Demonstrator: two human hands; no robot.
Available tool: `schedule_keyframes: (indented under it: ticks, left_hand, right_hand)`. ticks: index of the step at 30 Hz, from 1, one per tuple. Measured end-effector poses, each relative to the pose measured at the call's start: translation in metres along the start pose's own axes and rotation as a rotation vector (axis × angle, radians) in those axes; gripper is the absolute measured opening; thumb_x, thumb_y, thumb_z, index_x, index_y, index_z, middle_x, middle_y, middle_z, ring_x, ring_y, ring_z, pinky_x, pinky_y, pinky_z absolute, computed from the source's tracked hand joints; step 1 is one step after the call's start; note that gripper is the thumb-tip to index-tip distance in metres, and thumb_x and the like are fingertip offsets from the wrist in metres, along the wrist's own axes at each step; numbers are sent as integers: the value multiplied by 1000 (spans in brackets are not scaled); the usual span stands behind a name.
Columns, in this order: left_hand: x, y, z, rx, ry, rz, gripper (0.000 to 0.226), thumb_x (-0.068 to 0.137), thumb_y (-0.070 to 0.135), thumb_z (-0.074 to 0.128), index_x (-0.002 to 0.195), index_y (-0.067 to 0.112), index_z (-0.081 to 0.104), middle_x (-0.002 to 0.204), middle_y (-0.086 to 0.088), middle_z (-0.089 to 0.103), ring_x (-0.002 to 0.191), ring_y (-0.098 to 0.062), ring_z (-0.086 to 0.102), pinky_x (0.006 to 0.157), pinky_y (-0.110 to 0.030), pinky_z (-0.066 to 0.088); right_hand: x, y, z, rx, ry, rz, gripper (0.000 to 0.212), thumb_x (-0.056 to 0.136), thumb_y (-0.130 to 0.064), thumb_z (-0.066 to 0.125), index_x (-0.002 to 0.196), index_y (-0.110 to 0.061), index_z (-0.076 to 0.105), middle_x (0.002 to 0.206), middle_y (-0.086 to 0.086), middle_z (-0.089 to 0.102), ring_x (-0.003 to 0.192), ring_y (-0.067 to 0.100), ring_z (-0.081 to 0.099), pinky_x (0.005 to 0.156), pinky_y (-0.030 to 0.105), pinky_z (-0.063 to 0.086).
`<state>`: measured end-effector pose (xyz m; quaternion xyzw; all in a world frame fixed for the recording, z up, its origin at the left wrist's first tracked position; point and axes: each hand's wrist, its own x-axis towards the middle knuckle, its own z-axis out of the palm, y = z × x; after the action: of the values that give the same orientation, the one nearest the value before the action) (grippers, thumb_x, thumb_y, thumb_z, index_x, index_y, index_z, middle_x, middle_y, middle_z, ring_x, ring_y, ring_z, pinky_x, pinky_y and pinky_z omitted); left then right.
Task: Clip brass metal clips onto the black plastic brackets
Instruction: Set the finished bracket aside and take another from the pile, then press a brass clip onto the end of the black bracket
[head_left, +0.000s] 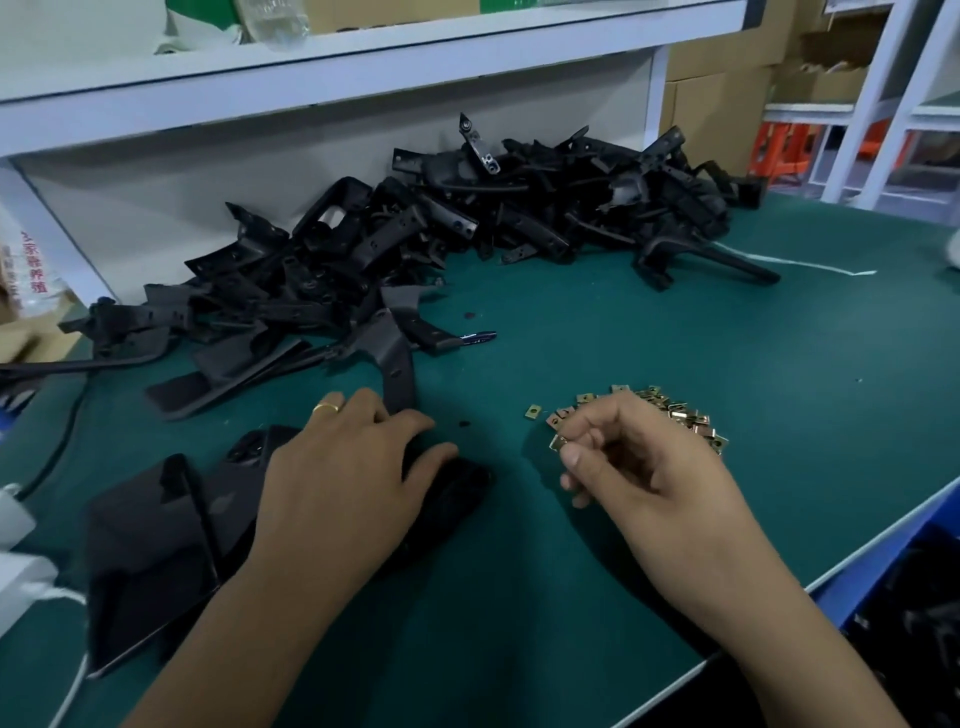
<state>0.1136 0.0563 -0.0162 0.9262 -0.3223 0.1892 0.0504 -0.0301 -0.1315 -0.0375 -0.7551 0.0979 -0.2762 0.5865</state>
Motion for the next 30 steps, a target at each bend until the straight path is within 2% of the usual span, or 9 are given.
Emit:
schedule_keyframes:
  ticks: [3,8,13,16,18,20,23,26,30]
  left_hand:
    - [-1,-4,2,-190,-45,-97,52,89,75,36,116,46,70,95,15,55,88,-9,60,69,-28,47]
    - [-4,3,1,-640,120,-255,23,93,62,56,92,44,69,89,20,67,83,4,61,63,-21,40]
    - [-2,11,5,-989,49,-172,31,105,17,57,98,41,75,95,17,68,87,-6,65,69,-10,46]
    - [-4,12,9,-919,-91,-39,53,95,-6,63,110,43,74,99,24,58,89,-4,59,80,-4,40]
    - [-5,11,14,-699,-117,16,53,91,3,69,123,46,70,105,25,52,97,-2,53,86,-8,38]
    - [-3,8,13,-403,-39,39,45,89,28,72,129,47,67,108,16,55,105,-13,50,87,-26,47]
    - [-2,6,10,-246,76,107,44,83,52,68,124,38,74,94,8,61,95,-24,49,78,-45,51]
    - [-3,12,12,-247,44,138,49,83,66,60,122,40,74,89,10,61,88,-22,55,79,-43,50]
    - [-5,17,11,-298,-84,89,60,83,79,44,139,59,50,87,14,48,73,-7,58,64,-32,52]
  right_hand:
    - [2,1,-1,187,57,41,15,93,7,67,91,-7,71,76,0,65,69,17,69,64,19,54]
    - [5,2,-5,232,75,43,17,89,8,71,92,-8,76,77,5,69,68,17,66,68,17,53]
    - [6,3,-9,292,116,55,18,89,5,73,92,-11,77,81,9,71,69,17,69,69,19,55]
    - [6,3,-11,329,147,72,17,89,4,73,93,-12,78,82,10,72,69,17,69,69,21,55]
    - [6,4,-12,344,161,81,16,90,3,72,93,-12,78,83,11,72,71,17,69,69,21,55]
    - [6,4,-12,338,159,83,15,91,1,72,94,-12,78,83,11,71,71,17,68,70,20,55]
    - [6,4,-12,334,155,84,14,91,0,73,95,-12,78,83,9,72,72,16,68,70,21,55]
    - [6,3,-12,354,145,74,14,89,1,74,95,-11,78,83,10,72,72,17,69,70,21,55]
    - [6,3,-14,389,143,88,12,87,1,76,93,-10,77,82,12,74,73,20,71,70,23,56]
